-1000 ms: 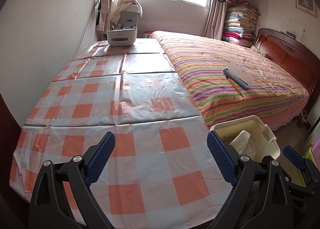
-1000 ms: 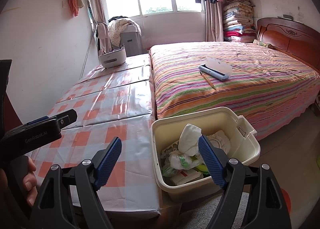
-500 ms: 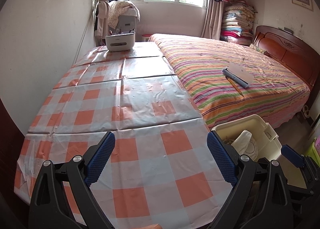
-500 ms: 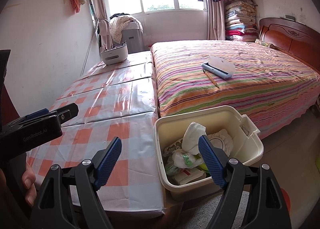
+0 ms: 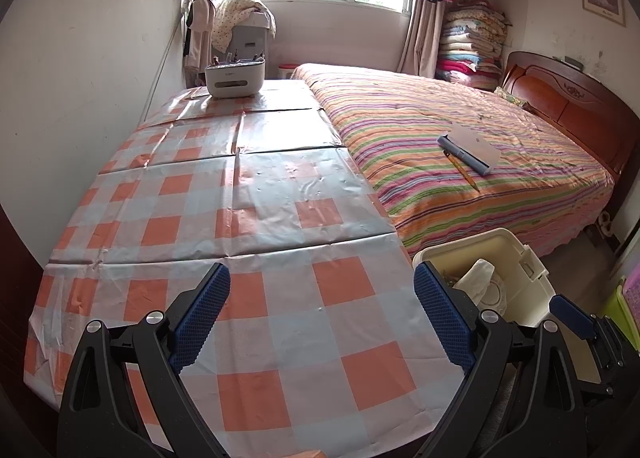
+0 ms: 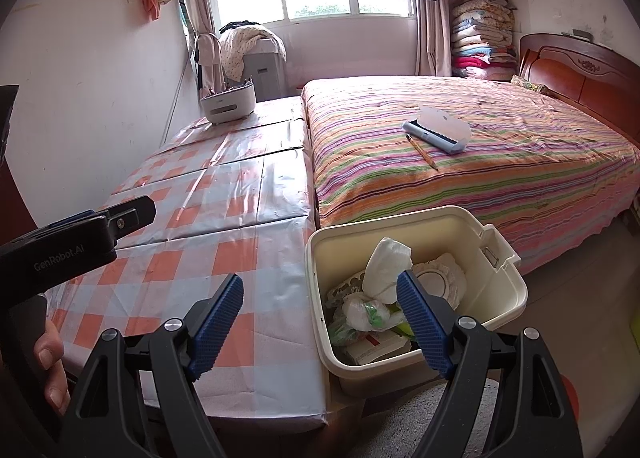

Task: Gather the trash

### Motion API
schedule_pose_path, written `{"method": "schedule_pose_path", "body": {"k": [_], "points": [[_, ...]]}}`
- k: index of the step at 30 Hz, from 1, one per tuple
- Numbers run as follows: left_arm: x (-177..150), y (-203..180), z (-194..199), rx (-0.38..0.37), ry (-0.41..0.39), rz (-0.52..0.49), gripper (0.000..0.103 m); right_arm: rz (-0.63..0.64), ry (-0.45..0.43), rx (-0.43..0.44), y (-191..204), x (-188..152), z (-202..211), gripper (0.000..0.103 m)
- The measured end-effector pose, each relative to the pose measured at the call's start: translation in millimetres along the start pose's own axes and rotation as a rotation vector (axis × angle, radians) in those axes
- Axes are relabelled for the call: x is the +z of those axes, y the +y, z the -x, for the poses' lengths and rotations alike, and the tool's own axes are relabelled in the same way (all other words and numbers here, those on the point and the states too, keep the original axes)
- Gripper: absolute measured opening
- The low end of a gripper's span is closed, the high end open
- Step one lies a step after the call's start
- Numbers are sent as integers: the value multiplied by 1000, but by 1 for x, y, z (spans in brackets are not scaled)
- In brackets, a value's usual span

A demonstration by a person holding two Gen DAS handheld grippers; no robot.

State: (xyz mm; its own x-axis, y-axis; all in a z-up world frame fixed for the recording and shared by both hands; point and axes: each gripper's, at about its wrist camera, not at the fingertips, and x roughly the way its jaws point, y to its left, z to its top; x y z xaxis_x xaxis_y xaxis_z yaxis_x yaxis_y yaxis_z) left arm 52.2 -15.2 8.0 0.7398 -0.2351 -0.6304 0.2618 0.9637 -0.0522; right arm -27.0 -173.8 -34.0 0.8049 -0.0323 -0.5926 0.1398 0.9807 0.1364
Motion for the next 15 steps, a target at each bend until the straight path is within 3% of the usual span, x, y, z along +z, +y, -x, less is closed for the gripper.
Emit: {"method": "schedule_pose_path", "body": {"k": [15], "points": [[-1,-4,3,-15,3,-7,92,12,17,2,2,-3,-2,77]]}}
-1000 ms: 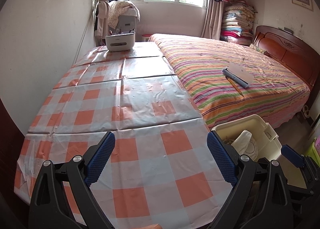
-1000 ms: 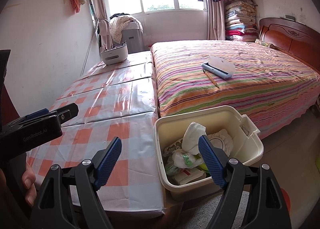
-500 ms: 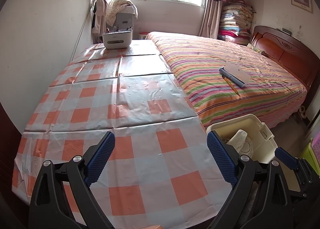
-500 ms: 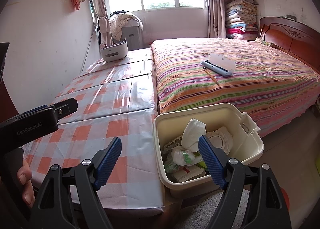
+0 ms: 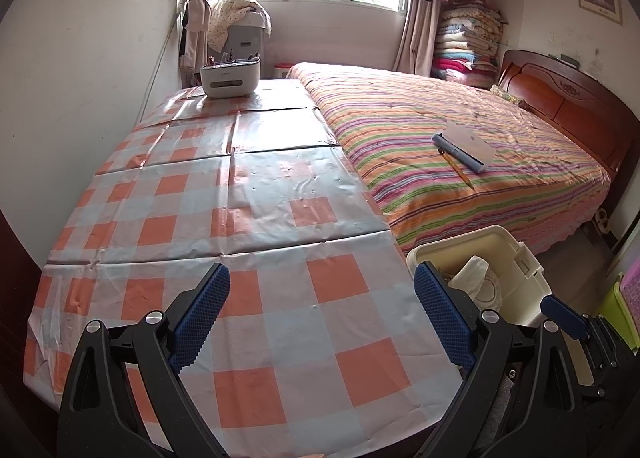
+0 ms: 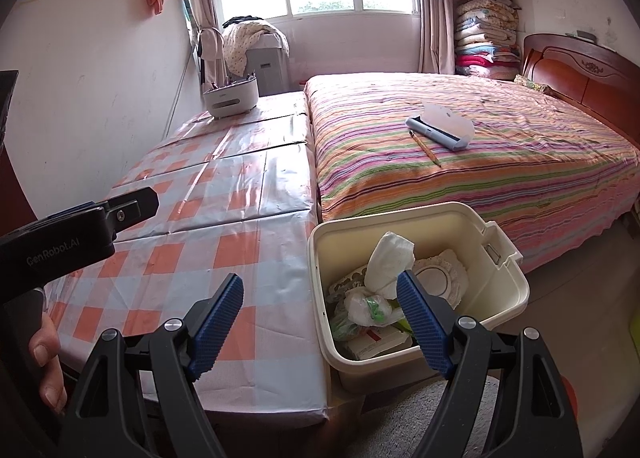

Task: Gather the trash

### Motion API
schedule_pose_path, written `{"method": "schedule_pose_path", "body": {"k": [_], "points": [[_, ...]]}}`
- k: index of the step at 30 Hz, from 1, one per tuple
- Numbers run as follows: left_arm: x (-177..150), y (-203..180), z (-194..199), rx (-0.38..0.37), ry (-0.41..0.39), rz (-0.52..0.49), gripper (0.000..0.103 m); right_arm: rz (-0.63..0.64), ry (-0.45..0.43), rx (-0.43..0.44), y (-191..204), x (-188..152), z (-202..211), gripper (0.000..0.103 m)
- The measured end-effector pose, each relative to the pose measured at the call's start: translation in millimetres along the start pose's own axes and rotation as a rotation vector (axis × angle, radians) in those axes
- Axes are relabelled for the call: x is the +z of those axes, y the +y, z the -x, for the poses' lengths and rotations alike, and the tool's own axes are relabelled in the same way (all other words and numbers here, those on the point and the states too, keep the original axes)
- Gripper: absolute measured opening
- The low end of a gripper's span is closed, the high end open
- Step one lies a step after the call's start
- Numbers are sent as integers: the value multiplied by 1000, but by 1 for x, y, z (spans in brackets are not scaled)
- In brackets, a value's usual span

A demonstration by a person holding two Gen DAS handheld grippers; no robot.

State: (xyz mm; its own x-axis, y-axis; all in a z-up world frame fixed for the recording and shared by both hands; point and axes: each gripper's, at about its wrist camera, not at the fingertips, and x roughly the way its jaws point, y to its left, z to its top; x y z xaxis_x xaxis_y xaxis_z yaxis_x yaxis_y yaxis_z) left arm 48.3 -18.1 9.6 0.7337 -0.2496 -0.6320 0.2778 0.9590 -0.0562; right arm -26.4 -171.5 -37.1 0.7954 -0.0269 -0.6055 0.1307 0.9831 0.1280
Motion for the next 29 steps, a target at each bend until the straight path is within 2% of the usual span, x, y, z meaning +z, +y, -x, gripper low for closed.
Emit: {"method": "schedule_pose_path", "body": {"k": [7,14,29], "points": [[0,0,2,-37,-18,-3,94,1,6,-2,0,-1,-1,77],[-1,-4,6,-4,-54,-34,94,-5,15,-2,-2,-4,-3,77],[0,2,3,-36,-24,8,94,-12,24,-2,-5,-4,-4,77]]}}
